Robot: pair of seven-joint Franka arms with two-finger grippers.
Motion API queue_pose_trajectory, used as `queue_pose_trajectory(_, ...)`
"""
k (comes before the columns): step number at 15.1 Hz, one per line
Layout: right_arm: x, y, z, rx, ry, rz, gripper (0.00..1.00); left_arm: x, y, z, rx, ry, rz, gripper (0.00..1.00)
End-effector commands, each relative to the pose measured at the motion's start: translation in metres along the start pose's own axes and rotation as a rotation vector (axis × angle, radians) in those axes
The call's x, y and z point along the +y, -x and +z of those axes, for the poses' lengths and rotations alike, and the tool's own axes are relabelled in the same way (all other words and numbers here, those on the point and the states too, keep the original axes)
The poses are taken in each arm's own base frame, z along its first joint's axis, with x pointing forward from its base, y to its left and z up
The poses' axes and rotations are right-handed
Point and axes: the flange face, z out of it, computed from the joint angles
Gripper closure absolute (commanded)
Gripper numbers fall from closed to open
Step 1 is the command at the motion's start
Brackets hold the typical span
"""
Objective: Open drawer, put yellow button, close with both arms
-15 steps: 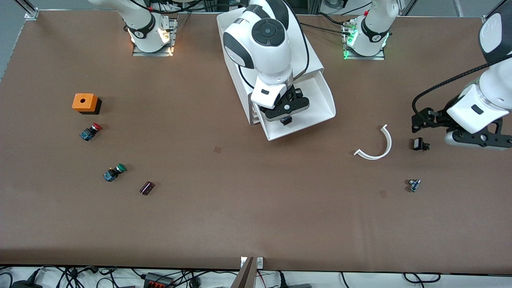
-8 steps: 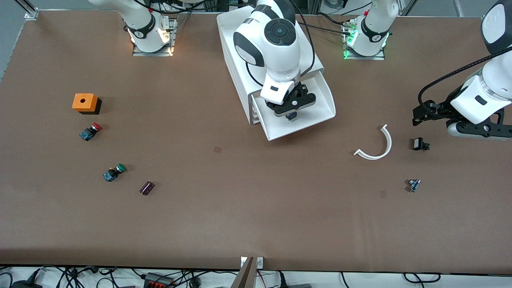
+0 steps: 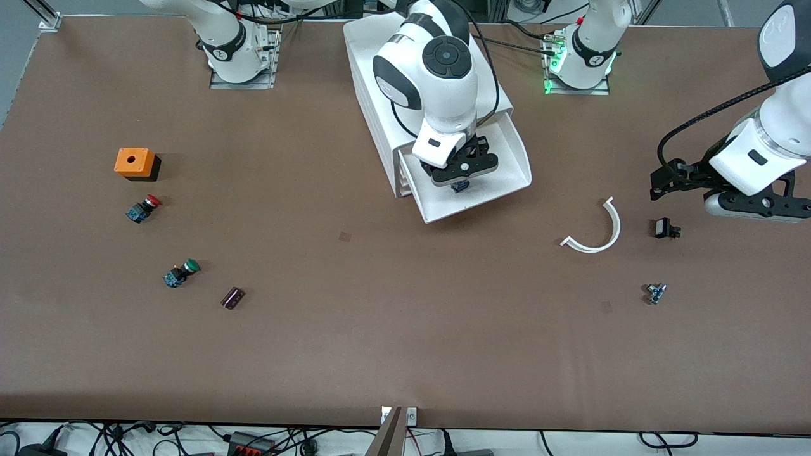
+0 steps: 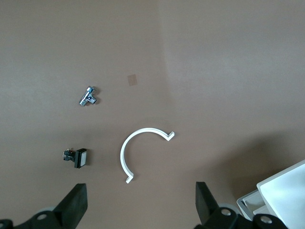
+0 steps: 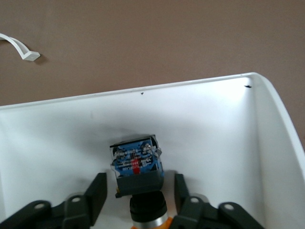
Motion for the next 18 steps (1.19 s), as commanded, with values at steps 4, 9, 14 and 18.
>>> queue_pose_trajectory(4,0.031,-0.04,-0.081,0.107,-0.066,0.097,0.0,0.001,0.003,-0.007,0.014,0.009,-0.032,0.0)
queue_pose_trajectory(9,0.131,-0.083,-0.125,0.087,-0.008,0.123,0.0,0.003,0.007,-0.006,-0.017,0.009,-0.104,0.0)
queue_pose_trajectory(14,0.282,-0.105,-0.163,-0.02,0.071,0.285,0.0,0.045,0.017,-0.005,-0.11,0.07,-0.332,0.0)
queue_pose_trajectory(18,0.4,-0.116,-0.202,-0.01,0.074,0.315,0.0,0.082,0.009,0.042,-0.222,0.071,-0.292,0.0)
